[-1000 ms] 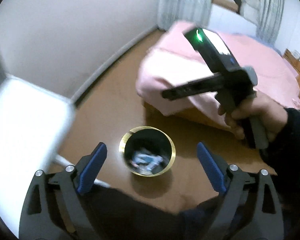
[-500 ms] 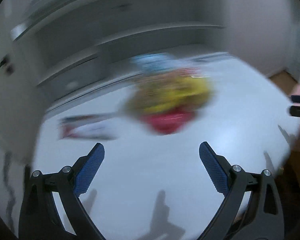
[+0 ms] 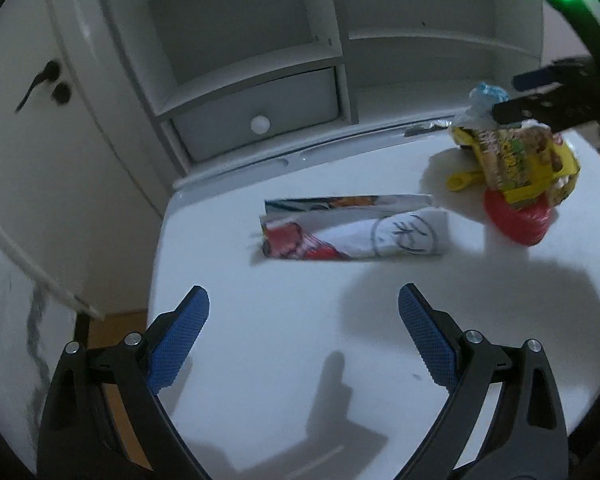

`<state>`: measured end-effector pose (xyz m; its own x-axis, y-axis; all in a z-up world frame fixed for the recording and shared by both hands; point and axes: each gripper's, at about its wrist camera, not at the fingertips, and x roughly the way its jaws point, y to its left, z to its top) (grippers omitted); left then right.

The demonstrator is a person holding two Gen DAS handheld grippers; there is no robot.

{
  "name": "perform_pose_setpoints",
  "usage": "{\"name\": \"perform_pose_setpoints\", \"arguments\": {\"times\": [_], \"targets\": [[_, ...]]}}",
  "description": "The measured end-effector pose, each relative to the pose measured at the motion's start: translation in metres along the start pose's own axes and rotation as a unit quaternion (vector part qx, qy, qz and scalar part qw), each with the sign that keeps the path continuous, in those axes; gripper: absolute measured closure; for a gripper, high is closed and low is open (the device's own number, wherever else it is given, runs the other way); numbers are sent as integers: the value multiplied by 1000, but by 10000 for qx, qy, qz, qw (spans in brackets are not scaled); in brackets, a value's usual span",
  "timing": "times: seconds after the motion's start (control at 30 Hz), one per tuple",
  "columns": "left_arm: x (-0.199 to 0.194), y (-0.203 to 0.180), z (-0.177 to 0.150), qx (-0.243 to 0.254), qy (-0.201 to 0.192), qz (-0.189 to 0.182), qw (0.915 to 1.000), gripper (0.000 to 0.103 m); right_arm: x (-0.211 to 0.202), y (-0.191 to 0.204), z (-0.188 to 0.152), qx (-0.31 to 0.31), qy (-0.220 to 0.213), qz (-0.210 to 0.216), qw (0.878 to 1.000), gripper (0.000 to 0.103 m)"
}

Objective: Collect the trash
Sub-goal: 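Move both tools back to the desk toward the yellow snack box, then grasp the striped paper wrapper with left tool while right tool grasps the blue-white wrapper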

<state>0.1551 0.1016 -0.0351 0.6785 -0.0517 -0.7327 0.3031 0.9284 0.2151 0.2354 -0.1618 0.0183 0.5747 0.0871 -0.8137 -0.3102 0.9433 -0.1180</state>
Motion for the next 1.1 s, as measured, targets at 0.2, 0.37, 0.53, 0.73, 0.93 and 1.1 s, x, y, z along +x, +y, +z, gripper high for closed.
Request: {"name": "perform_pose_setpoints", "arguments": {"times": [0.2,0.37,0.53,0.73,0.93,1.1], "targets": [[20,9,21,728,-28,-74,9973,10,-2,-19,0,289,-14,188,9994,88],[34,-4,43,1579,-89,-144,9873,10,-37,-27,-2,412,-357,312,9980,88],[54,-32,49,2739,35,-399,9609,10,-66,-27,-17,289,-370,475,9978,88],[82,-51,64,3049,349,-363,9511,7,-88,-28,-44,304,-361,642,9968,88],[103,-52,87,2611,707,-485,9615,7,-99,-45,-68,605,-321,827,9942,88],[119,-40,100,2276,1019,-657,9662,6,-110,-59,-86,770,-347,851,9928,88]]}}
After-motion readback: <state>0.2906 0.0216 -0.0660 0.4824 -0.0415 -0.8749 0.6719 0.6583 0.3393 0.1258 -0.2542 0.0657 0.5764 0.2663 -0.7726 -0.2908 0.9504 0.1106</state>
